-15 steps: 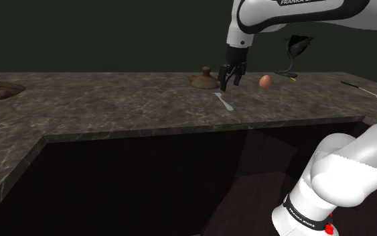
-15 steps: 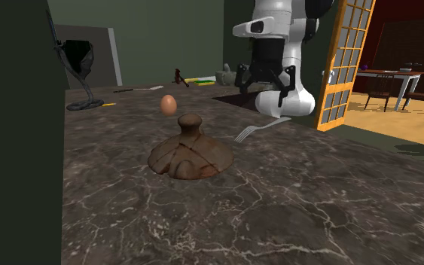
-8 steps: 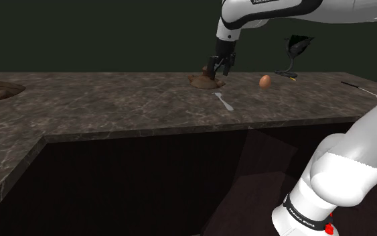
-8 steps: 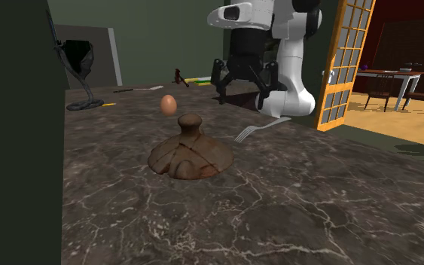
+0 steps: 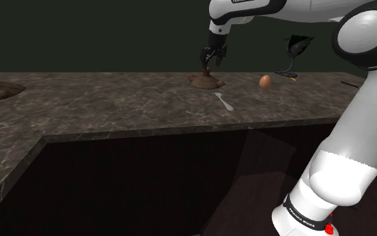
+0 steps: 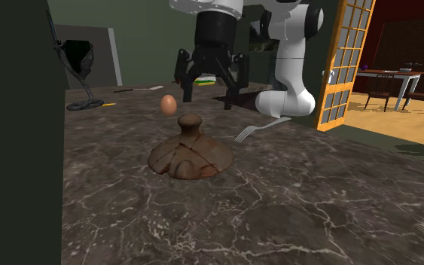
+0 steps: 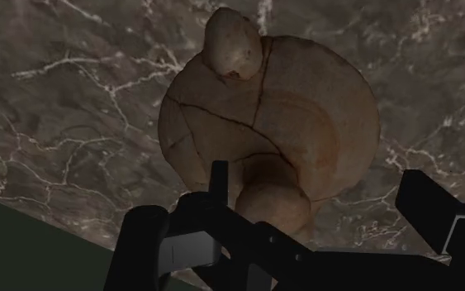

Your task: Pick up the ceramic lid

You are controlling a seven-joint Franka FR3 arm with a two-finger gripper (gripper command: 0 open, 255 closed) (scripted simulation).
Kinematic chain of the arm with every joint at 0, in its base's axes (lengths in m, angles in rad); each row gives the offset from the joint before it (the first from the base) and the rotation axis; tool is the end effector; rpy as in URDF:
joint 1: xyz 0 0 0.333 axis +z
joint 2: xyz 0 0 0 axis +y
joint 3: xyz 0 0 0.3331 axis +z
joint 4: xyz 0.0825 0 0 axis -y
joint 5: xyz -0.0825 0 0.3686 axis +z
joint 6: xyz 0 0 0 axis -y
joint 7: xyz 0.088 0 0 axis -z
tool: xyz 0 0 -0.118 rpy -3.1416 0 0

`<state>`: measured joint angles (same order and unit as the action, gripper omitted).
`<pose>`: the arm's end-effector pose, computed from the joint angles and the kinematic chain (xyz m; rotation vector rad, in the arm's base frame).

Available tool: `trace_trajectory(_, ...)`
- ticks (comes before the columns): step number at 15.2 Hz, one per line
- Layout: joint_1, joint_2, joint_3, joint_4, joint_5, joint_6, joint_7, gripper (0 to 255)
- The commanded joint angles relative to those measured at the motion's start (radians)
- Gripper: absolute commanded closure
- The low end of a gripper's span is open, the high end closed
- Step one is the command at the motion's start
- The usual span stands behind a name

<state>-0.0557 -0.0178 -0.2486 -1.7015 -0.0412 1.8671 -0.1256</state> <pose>0.5331 -0.1724 0.6077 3.0452 -0.2605 0.2620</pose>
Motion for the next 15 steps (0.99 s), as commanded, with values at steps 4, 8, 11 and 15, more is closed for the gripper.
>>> trace_trajectory(4,-0.015,0.087,-0.014,0.09,0.023,0.027,-0.02,0)
trace_trajectory(8,-0.014,0.082,-0.014,0.03,0.021,0.082,-0.018,0)
trace_trajectory(11,-0.014,0.081,-0.014,0.007,0.02,0.104,-0.017,0)
trace_trajectory(15,-0.014,0.082,-0.013,0.009,0.02,0.103,-0.016,255)
